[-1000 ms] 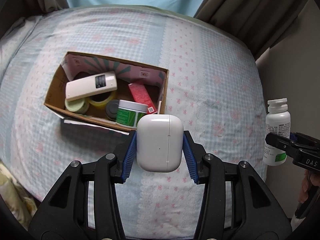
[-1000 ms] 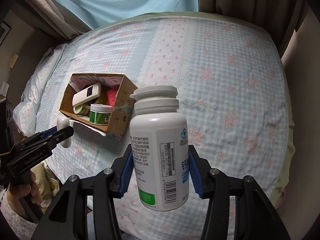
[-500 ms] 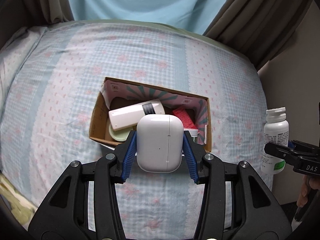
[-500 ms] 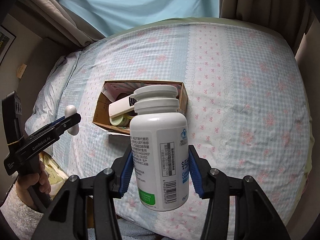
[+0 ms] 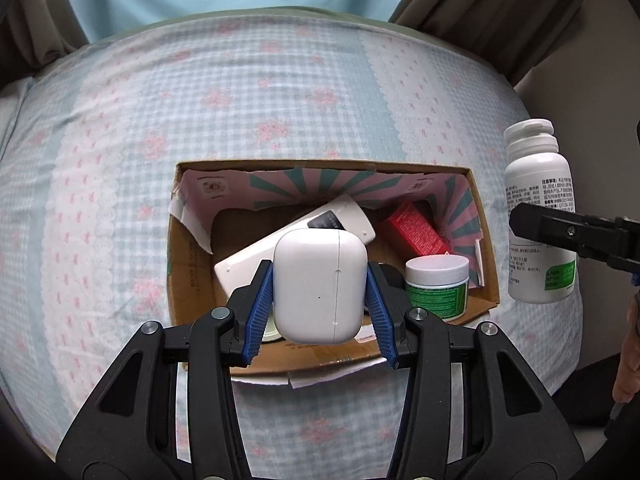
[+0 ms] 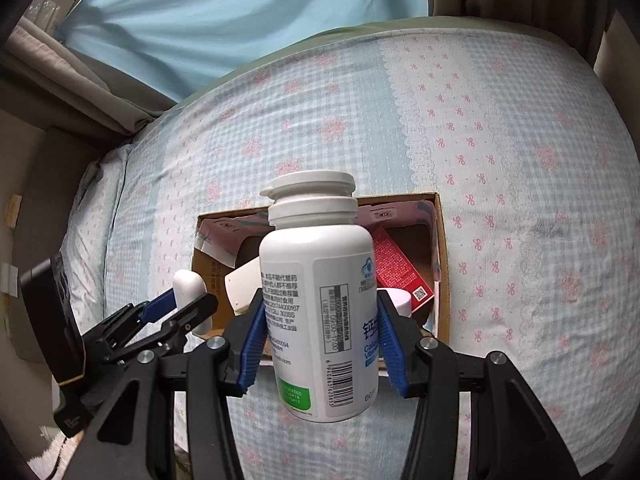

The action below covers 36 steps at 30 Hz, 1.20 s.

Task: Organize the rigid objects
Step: 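Carry the earbud case and pill bottle into the cardboard box and release both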

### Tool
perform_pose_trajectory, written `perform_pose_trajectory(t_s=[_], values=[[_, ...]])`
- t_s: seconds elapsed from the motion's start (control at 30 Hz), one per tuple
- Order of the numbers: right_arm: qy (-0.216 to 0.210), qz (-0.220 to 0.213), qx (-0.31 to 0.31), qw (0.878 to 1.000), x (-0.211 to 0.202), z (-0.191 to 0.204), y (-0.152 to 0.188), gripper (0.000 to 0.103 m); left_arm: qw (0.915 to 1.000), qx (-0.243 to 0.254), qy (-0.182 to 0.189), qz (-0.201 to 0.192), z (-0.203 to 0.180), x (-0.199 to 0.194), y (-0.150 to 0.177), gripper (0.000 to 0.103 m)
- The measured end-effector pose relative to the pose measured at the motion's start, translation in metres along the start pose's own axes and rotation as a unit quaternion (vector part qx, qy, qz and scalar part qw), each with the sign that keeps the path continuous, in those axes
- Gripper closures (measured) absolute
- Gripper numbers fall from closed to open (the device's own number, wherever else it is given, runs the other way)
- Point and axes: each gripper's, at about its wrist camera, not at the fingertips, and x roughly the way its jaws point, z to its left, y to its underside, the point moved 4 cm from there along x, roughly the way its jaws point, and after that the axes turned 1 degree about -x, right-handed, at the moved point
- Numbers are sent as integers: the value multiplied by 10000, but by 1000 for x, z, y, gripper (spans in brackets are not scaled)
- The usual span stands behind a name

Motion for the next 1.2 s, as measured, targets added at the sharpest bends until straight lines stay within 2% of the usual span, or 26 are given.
perform_pose_trajectory(t_s=[0.33, 0.53, 0.77, 0.83, 0.87, 0.9, 0.93, 1.1, 1.2], values=[[-184, -154, 939, 9953, 64, -8, -16, 56, 9975, 650, -49, 266, -7, 56, 5, 62], [-85, -378, 759, 9964, 96, -6, -20, 56, 9953, 881, -52, 405, -12, 85, 16, 62], [-145, -475, 783, 9957, 111, -16, -17, 55, 9920, 1225, -46, 315, -20, 91, 15, 60], [-46, -518, 761, 9957, 112, -18, -17, 50, 9917, 1236, 105, 336, -22, 90, 14, 29], [103, -546, 716, 9959, 110, -20, -17, 31, 9916, 1237, 151, 343, -23, 89, 14, 3], [225, -606, 662, 9957, 106, -21, -17, 7, 9918, 1232, 202, 281, -23, 85, 15, 0], [288, -709, 623, 9951, 100, -23, -16, 1, 9918, 1234, 241, 244, -23, 83, 16, 0], [651, -799, 471, 9936, 82, -32, -8, 0, 9928, 1151, 152, 305, -13, 79, 18, 0], [614, -657, 415, 9951, 81, -36, -3, 0, 9939, 1029, 121, 379, -5, 80, 17, 0]])
